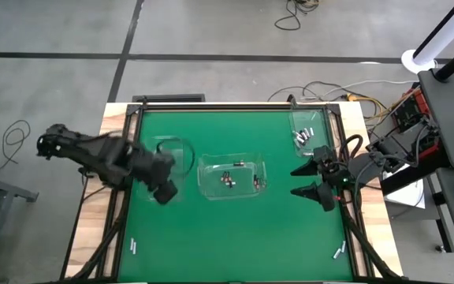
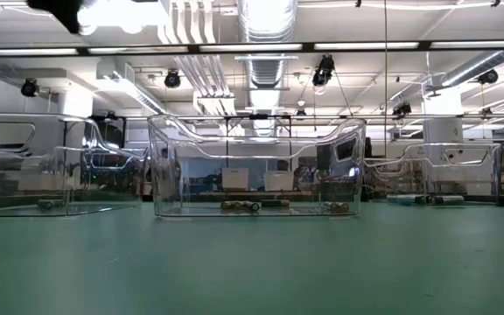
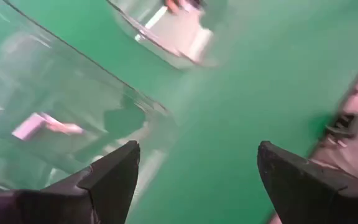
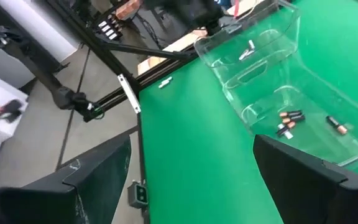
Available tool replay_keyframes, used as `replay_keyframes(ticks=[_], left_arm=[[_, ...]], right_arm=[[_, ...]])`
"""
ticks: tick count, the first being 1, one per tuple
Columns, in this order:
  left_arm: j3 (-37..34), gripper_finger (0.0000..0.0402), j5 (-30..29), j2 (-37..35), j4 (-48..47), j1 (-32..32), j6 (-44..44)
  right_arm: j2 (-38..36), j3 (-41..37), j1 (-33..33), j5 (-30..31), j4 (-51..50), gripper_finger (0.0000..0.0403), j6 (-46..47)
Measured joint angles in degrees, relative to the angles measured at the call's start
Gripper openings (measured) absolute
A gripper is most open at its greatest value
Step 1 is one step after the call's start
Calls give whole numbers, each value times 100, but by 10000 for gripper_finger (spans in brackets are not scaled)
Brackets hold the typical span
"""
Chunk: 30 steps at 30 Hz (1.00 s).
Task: Sort batteries
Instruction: Put the white battery into the bottom left transparent bin
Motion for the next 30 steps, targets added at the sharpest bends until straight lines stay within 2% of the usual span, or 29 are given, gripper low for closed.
replay_keyframes(ticks=[5, 9, 12, 17, 24, 27, 30], left_arm=[[-46, 299, -89, 345, 274, -1514, -1467], [-290, 303, -83, 804, 812, -2478, -2825], [-468, 314, 22, 1184, 1140, -2912, -3819], [-540, 328, 799, 1890, 1324, -3343, -4994], [-580, 324, 1764, 2720, 1418, -3637, -4982], [-636, 322, 1862, 2956, 1436, -3679, -4491], [-740, 320, 1909, 3098, 1461, -3681, -3588]], right_arm=[[0, 0, -57, 174, 2, 334, -182], [0, 0, -170, 293, 4, 337, -331], [11, 0, -285, 502, 6, 338, -460], [154, 0, -557, 663, 4, 334, -478], [513, 0, -616, 634, 6, 329, -511], [656, -2, -616, 504, 6, 332, -521], [771, -2, -616, 452, 6, 334, -544]])
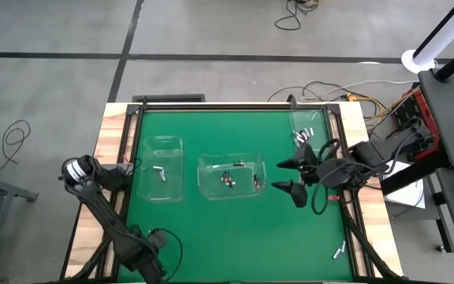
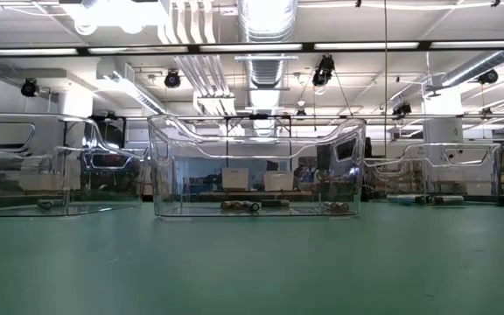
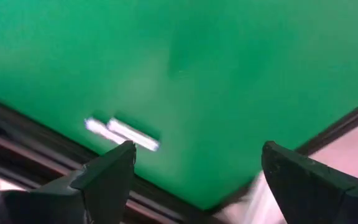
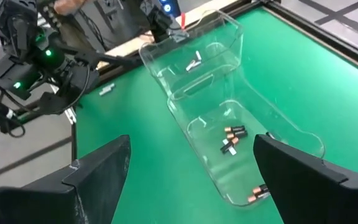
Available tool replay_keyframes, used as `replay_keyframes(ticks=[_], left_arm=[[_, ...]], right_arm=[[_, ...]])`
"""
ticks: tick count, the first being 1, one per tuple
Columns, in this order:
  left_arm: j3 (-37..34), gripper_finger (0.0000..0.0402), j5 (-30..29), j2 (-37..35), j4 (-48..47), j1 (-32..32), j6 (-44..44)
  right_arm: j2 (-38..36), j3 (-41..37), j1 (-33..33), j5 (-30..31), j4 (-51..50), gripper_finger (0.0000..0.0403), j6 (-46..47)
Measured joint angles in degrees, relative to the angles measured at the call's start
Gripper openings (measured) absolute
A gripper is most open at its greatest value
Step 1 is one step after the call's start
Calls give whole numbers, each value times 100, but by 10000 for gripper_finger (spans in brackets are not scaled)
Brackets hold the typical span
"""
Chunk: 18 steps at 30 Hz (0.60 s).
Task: Sort batteries
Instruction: Put the white battery into the bottom left transparent bin
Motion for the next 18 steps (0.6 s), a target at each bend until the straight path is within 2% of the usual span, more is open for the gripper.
replay_keyframes(ticks=[4, 8, 12, 18], left_arm=[[-391, 320, 801, 42, -5, 145, 1490], [-902, 320, 1396, 42, 8, 263, 2414], [-1269, 320, 1613, 42, 216, 429, 2574], [-1300, 319, 1600, 49, 573, 535, 2611]], right_arm=[[71, 33, 3, -21, -2, 328, 2], [19, 68, 19, -187, 0, 320, 92], [-25, 92, 59, -324, -2, 311, 199], [-38, 96, 55, -320, -3, 304, 188]])
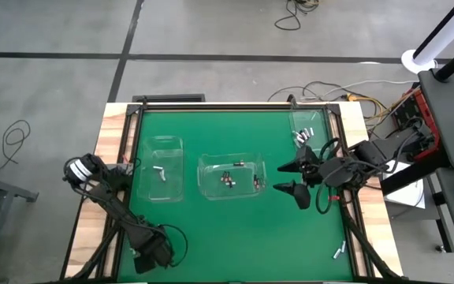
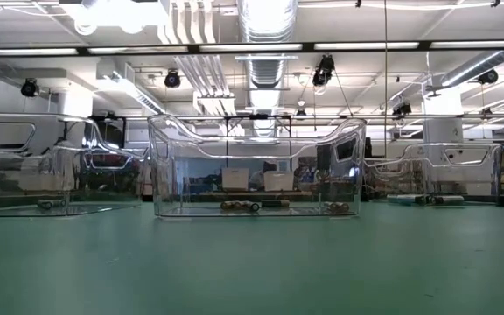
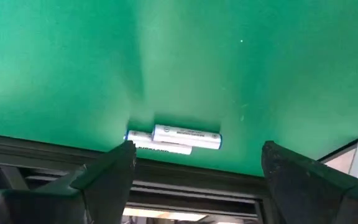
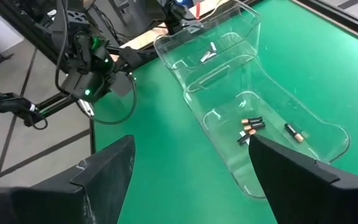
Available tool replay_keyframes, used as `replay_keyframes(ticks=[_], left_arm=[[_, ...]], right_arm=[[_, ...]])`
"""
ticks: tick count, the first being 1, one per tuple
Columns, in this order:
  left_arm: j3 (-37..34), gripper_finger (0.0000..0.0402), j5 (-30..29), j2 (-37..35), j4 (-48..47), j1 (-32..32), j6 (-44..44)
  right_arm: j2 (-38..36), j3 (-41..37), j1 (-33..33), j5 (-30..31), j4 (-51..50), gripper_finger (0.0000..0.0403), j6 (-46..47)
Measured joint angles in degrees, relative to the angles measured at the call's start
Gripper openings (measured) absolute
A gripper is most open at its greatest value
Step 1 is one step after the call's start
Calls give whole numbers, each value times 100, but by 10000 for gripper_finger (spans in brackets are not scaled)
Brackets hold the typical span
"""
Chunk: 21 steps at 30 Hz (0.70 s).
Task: Sort batteries
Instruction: Put the white battery into the bottom left transparent bin
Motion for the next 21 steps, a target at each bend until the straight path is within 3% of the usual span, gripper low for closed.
replay_keyframes(ticks=[14, 21], left_arm=[[602, 318, 68, 1018, -551, -86, 1573], [952, 288, 26, 1373, -921, -120, 2067]], right_arm=[[15, 0, -17, 19, -40, 322, -137], [15, 0, -17, 23, -274, 314, -110]])
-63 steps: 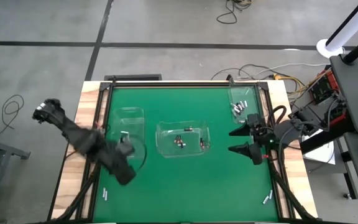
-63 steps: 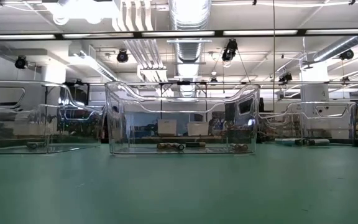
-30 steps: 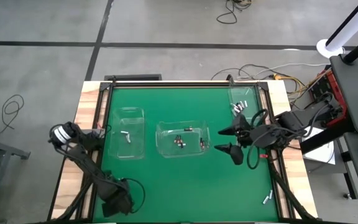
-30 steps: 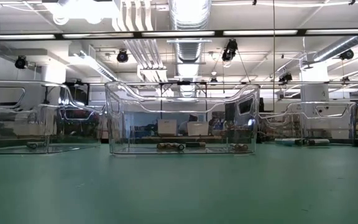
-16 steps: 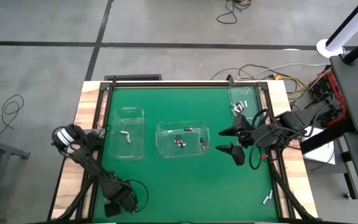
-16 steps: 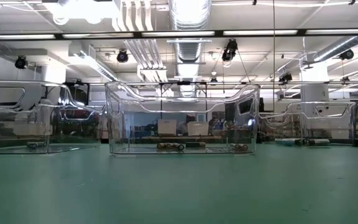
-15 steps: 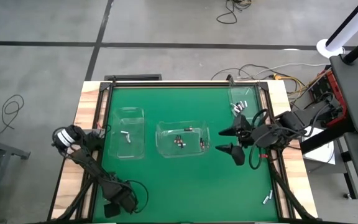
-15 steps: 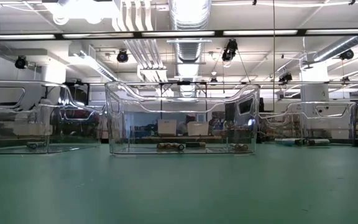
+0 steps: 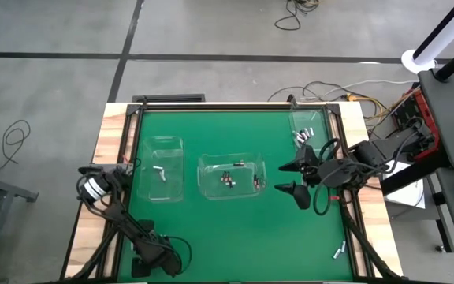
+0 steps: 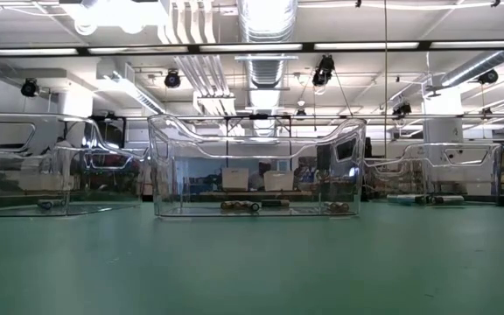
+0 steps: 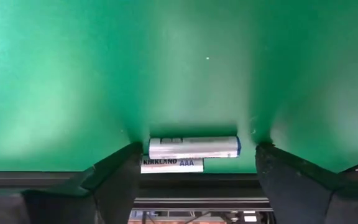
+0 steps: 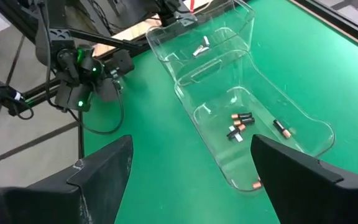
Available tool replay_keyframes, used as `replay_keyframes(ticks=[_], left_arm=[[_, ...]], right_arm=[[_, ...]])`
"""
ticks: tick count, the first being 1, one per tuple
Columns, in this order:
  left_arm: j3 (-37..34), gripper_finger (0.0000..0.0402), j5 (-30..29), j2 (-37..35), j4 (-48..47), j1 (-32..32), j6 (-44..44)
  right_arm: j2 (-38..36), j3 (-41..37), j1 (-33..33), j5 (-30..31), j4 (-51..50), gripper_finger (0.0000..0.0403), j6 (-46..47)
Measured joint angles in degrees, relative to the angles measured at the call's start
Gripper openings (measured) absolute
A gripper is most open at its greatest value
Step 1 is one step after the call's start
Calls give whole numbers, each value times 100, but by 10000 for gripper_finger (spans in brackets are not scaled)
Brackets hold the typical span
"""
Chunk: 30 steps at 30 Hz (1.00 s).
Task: Sort batteries
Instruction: Put the white battery into the bottom left transparent bin
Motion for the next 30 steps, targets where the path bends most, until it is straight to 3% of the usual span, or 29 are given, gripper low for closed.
replay_keyframes(ticks=[10, 30], left_arm=[[54, 241, 77, 15, 41, 57, -368], [209, 264, -357, -248, 223, 104, -1820]], right_arm=[[0, 0, 0, 3, -42, 314, 4], [0, 0, 0, -3, -42, 318, 8]])
